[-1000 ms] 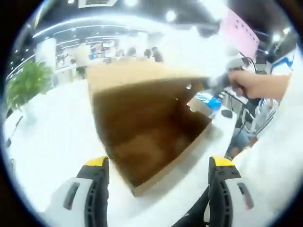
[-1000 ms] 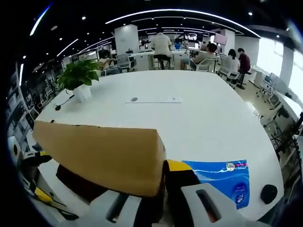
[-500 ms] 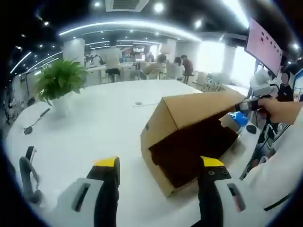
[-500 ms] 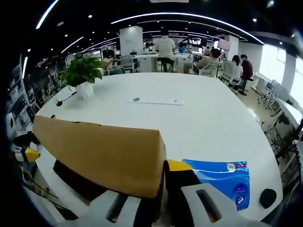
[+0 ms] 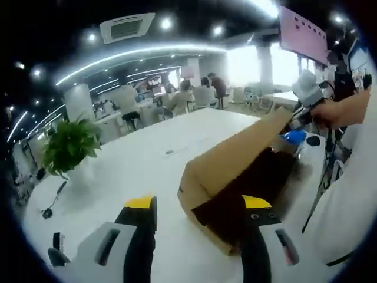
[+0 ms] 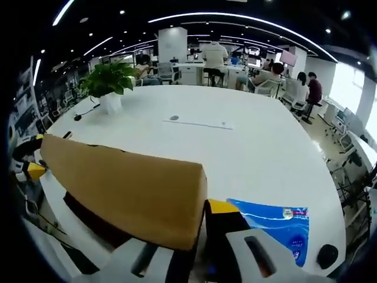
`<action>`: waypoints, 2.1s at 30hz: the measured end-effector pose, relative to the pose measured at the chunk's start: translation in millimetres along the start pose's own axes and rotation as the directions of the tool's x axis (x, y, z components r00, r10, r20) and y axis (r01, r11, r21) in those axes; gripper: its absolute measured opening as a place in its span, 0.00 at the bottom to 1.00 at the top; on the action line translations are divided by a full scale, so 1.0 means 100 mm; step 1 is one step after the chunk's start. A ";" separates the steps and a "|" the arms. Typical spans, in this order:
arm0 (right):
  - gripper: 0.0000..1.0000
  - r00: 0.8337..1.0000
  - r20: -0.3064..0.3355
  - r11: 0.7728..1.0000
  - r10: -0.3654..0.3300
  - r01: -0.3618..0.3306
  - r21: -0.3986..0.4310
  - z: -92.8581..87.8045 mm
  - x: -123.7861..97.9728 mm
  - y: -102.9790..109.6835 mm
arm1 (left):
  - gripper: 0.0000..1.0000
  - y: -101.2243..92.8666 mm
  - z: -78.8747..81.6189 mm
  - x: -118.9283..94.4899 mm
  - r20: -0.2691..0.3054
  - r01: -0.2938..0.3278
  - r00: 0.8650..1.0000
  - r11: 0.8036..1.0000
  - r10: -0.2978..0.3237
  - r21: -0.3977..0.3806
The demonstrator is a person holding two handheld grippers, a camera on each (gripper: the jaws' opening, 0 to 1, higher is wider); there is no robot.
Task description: Operate the shoe box by opening the lid, removing the specified soft item, and placing it in the target area until the item is outside and the box remains undamaged.
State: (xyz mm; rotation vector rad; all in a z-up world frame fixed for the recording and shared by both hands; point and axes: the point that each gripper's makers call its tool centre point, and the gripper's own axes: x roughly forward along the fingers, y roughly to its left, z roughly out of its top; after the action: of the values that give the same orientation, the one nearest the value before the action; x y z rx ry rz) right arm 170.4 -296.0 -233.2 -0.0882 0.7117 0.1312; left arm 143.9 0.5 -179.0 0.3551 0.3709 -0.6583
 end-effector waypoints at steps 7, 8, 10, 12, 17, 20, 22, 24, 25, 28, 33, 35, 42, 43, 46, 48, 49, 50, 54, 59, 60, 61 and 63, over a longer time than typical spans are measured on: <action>0.02 1.000 -0.016 1.000 0.017 -0.017 -0.005 -0.04 0.03 0.01 | 0.56 -0.06 0.26 0.02 0.045 0.104 0.993 0.978 -0.114 0.181; 0.02 1.000 -0.020 1.000 0.017 -0.018 -0.009 -0.05 0.03 0.01 | 0.55 -0.08 0.26 0.02 0.033 0.121 0.991 0.970 -0.131 0.209; 0.02 1.000 -0.020 1.000 0.019 -0.020 -0.011 -0.06 0.04 0.01 | 0.53 -0.07 0.22 0.03 -0.003 0.126 0.992 0.961 -0.130 0.247; 0.02 0.999 -0.025 1.000 0.020 -0.020 -0.012 -0.08 0.05 0.02 | 0.49 -0.10 0.18 0.07 -0.029 0.158 0.987 0.946 -0.157 0.284; 0.03 0.999 -0.041 1.000 0.022 -0.022 0.003 -0.14 0.07 0.05 | 0.46 -0.12 0.14 0.11 -0.048 0.162 0.987 0.920 -0.155 0.357; 0.03 0.999 -0.042 1.000 0.027 -0.027 -0.005 -0.14 0.08 0.07 | 0.40 -0.11 0.14 0.11 -0.053 0.159 0.987 0.921 -0.150 0.357; 0.05 0.998 -0.044 0.998 0.053 -0.054 -0.016 -0.12 0.10 0.13 | 0.36 -0.10 0.11 0.12 -0.064 0.150 0.989 0.915 -0.136 0.375; 0.05 0.997 -0.054 0.997 0.053 -0.056 -0.053 -0.11 0.13 0.14 | 0.36 -0.07 0.09 0.13 -0.074 0.141 0.990 0.913 -0.122 0.383; 0.05 0.997 -0.055 0.997 0.055 -0.058 -0.058 -0.11 0.13 0.15 | 0.36 -0.06 0.09 0.12 -0.075 0.147 0.989 0.919 -0.128 0.366; 0.13 0.993 -0.053 0.992 0.103 -0.107 -0.067 -0.09 0.15 0.23 | 0.36 -0.04 0.09 0.13 -0.074 0.144 0.989 0.917 -0.126 0.371; 0.25 0.988 -0.026 0.986 0.150 -0.152 -0.075 -0.05 0.10 0.33 | 0.36 0.06 0.12 0.15 -0.055 0.119 0.993 0.935 -0.107 0.335; 0.26 0.988 0.003 0.982 0.154 -0.153 -0.114 0.00 0.05 0.34 | 0.36 0.08 0.11 0.16 -0.055 0.116 0.993 0.935 -0.104 0.336; 0.26 0.981 0.070 0.976 0.179 -0.168 -0.135 0.11 -0.12 0.36 | 0.36 0.12 0.11 0.19 -0.052 0.111 0.994 0.942 -0.099 0.316; 0.26 0.980 0.082 0.976 0.180 -0.167 -0.140 0.13 -0.15 0.36 | 0.36 0.13 0.10 0.19 -0.052 0.107 0.994 0.945 -0.096 0.308; 0.28 0.976 0.100 0.973 0.191 -0.175 -0.149 0.17 -0.23 0.38 | 0.36 0.14 0.12 0.19 -0.040 0.104 0.994 0.951 -0.097 0.292; 0.30 0.975 0.100 0.971 0.200 -0.183 -0.151 0.17 -0.26 0.41 | 0.36 0.14 0.12 0.19 -0.038 0.103 0.995 0.954 -0.096 0.281; 0.30 0.974 0.100 0.970 0.202 -0.185 -0.157 0.17 -0.28 0.42 | 0.36 0.14 0.11 0.19 -0.039 0.102 0.995 0.954 -0.095 0.281; 0.31 0.973 0.105 0.968 0.204 -0.185 -0.168 0.17 -0.28 0.43 | 0.37 0.14 0.11 0.19 -0.037 0.100 0.995 0.955 -0.093 0.280; 0.30 0.975 0.093 0.966 0.200 -0.180 -0.186 0.14 -0.28 0.42 | 0.38 0.17 0.03 0.19 -0.049 0.074 0.997 0.986 -0.067 0.148; 0.31 0.976 0.088 0.964 0.201 -0.181 -0.193 0.11 -0.28 0.43 | 0.40 0.17 -0.05 0.14 -0.064 0.043 0.997 0.998 -0.046 -0.036; 0.31 0.976 0.085 0.963 0.201 -0.181 -0.199 0.10 -0.28 0.44 | 0.38 0.17 -0.06 0.13 -0.067 0.043 0.997 0.997 -0.047 -0.062; 0.31 0.976 0.080 0.960 0.205 -0.184 -0.212 0.07 -0.28 0.46 | 0.35 0.14 -0.06 0.11 -0.069 0.054 0.995 0.984 -0.066 -0.171; 0.32 0.972 0.091 0.960 0.216 -0.194 -0.204 0.07 -0.29 0.48 | 0.32 0.11 -0.11 0.11 -0.085 0.058 0.993 0.961 -0.084 -0.272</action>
State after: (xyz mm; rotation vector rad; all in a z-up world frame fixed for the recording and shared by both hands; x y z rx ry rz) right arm 145.4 -250.2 -210.7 -0.1916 0.5929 0.4021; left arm 156.1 7.3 -190.9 0.1142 0.5606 -0.6528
